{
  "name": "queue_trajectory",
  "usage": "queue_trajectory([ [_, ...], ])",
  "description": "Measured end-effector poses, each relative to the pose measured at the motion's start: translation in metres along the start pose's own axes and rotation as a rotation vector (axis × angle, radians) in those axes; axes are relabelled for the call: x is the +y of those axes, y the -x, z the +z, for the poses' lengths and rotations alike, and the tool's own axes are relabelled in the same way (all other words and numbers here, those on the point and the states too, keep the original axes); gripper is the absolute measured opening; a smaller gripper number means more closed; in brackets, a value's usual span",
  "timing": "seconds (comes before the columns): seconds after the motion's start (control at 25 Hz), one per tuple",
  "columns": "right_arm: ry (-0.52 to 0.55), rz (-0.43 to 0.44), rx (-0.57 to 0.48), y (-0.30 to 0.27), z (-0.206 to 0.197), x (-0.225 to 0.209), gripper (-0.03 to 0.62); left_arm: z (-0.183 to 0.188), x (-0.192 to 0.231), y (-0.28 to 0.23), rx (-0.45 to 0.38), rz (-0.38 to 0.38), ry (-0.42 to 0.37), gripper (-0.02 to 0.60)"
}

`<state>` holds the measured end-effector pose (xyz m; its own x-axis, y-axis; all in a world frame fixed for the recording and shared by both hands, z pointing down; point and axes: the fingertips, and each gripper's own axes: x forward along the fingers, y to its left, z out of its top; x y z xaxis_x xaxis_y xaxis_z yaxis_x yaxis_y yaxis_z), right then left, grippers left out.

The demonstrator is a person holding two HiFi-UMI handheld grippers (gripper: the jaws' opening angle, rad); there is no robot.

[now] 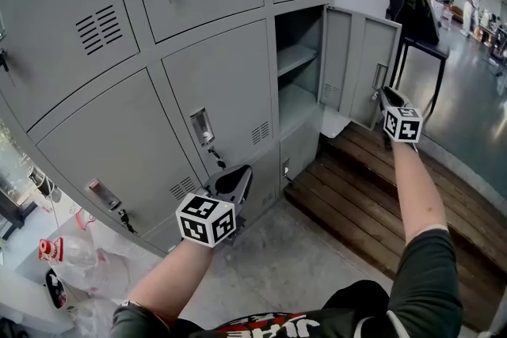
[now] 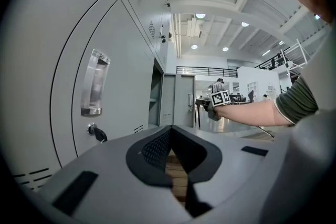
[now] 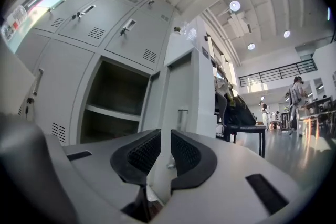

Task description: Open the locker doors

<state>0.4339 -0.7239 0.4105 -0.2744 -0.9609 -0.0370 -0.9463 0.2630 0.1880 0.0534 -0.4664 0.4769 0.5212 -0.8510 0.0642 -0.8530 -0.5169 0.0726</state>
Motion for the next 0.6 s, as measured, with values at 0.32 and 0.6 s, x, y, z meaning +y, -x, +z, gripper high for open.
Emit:
queue_trajectory([
  [0.32, -0.120, 0.305, -0.057, 0.088, -0.003, 0.163, 0.063, -0.002, 0.007, 0.016, -0.024, 0.023, -0.003, 0.006],
  [0.6, -0.123, 0.511, -0.003, 0.158, -0.032, 0.295, 0.061, -0.025, 0.014, 0.037, -0.029, 0.058, 0.008, 0.005],
])
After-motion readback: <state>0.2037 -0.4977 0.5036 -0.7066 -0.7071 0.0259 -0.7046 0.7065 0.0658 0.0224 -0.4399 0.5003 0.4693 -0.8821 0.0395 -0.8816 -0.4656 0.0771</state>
